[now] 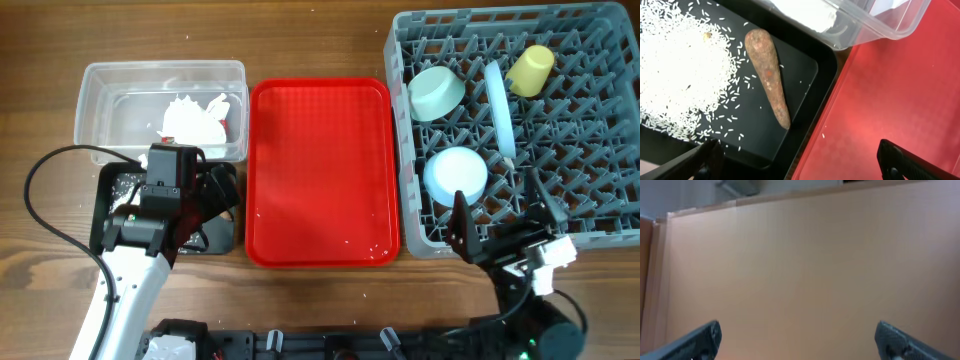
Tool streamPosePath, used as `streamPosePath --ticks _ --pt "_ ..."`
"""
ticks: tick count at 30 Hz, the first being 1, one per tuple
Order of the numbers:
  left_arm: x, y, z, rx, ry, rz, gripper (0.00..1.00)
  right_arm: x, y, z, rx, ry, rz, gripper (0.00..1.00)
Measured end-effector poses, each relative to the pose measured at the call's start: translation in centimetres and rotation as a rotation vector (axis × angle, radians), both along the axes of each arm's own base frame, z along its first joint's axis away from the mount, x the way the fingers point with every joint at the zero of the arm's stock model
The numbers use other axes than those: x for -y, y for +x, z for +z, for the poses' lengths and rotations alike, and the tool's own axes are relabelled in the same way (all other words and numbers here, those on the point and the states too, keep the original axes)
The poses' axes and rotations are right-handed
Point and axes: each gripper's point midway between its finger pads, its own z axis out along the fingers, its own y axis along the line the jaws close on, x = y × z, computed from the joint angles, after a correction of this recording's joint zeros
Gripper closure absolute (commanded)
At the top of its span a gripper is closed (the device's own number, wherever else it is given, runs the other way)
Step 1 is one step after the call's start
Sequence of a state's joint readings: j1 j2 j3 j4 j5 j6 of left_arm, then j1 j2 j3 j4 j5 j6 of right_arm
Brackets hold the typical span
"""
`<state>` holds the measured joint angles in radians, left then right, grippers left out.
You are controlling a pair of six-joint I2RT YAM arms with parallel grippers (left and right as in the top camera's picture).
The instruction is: Sort waste into correct bins and load items into the dishwasher rack
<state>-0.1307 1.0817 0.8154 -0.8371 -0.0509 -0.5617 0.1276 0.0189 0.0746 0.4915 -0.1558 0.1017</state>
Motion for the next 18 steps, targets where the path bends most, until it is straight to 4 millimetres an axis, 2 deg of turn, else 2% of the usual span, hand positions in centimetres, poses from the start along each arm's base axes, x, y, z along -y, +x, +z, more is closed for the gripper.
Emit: streamPosePath --ticks 2,4,6,7,8,9,18 --pt "0.0 0.0 0.0 -0.001 0.0 0.0 0.0 0.1 0.8 -1.8 -0.037 0.002 -0.004 0.0" --pt "0.0 0.0 0.0 0.0 0.0 0.0 0.0 -0.1 2.3 -5.3 -0.166 -0.011 -0.005 0.0" --pt "0.0 0.0 0.0 0.0 0.0 0.0 0.0 -0.1 3.1 -7.8 -0.278 -0.022 -0.006 0.0" --pt "0.0 0.0 0.0 0.0 0.0 0.0 0.0 -0.2 3.5 -9.7 -0.356 -0.03 -0.007 0.0" --pt "0.0 0.0 0.0 0.0 0.0 0.0 0.0 -0.2 3.9 -12.5 -0.471 -0.043 -0.008 0.0" --pt "0.0 0.0 0.0 0.0 0.0 0.0 0.0 -0.2 4.0 -14.1 -0.537 -0.051 -0.007 0.0" --pt "0.0 0.0 0.0 0.0 0.0 0.0 0.0 -0.2 4.0 -14.4 -0.548 -0.049 -0.007 0.0"
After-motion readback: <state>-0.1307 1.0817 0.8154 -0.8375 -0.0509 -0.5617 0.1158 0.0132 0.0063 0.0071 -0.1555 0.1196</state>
